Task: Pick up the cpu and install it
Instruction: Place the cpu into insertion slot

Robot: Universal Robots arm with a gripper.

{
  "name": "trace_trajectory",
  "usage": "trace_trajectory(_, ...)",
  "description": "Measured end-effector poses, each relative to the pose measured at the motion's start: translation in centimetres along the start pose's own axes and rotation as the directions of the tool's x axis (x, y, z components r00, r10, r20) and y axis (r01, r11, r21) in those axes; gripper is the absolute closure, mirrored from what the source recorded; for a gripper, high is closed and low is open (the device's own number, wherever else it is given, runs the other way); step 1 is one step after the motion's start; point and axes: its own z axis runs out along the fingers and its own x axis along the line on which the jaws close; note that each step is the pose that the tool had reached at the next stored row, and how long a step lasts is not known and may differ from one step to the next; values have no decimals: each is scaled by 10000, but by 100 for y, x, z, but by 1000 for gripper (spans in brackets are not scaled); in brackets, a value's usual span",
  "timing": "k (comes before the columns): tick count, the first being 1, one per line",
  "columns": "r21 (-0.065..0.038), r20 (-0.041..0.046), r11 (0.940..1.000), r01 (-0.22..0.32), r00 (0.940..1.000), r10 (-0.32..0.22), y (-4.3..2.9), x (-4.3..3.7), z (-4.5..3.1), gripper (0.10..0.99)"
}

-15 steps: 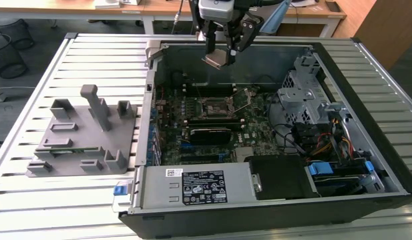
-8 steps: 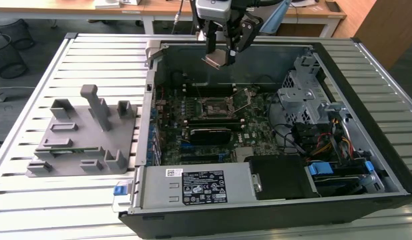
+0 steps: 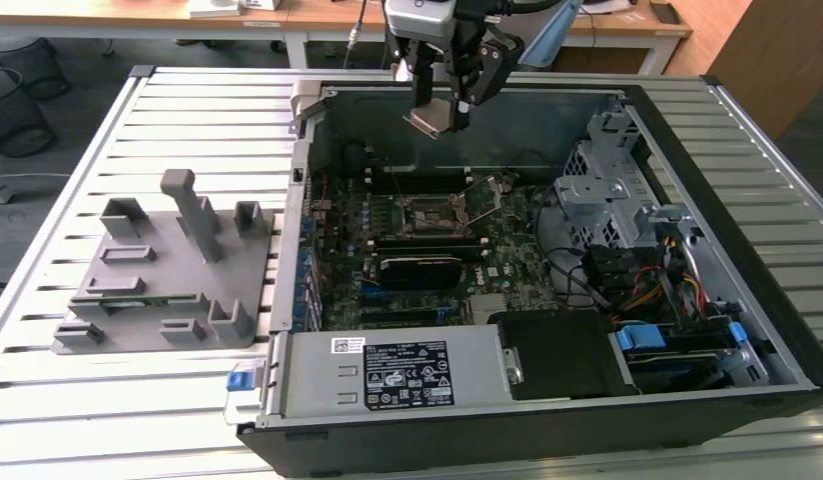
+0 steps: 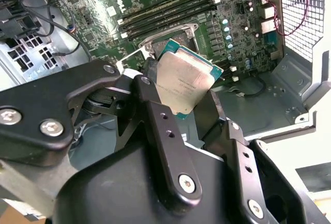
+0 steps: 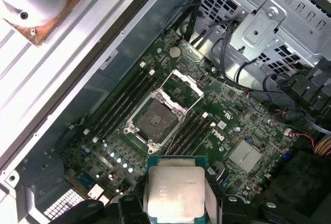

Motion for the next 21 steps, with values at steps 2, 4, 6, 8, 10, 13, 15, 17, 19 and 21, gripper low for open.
trace_trajectory(2,1,3,10000,-93,10000,93,0,0,1,561)
trace_trajectory(4,2,7,9998,-185,9998,185,0,0,1,561)
trace_trajectory(6,3,10,9996,-280,9996,280,0,0,1,561)
trace_trajectory(8,3,14,9993,-373,9993,373,0,0,2,561)
trace_trajectory(10,4,17,9989,-464,9989,464,0,0,2,561)
trace_trajectory(13,5,22,9982,-602,9982,602,0,0,3,561)
trace_trajectory(15,5,26,9976,-698,9976,698,0,0,4,561)
trace_trajectory(17,6,29,9969,-788,9969,788,0,0,4,561)
trace_trajectory(19,7,33,9961,-877,9961,877,0,0,4,561)
trace_trajectory(21,7,36,9953,-968,9953,968,0,0,4,561)
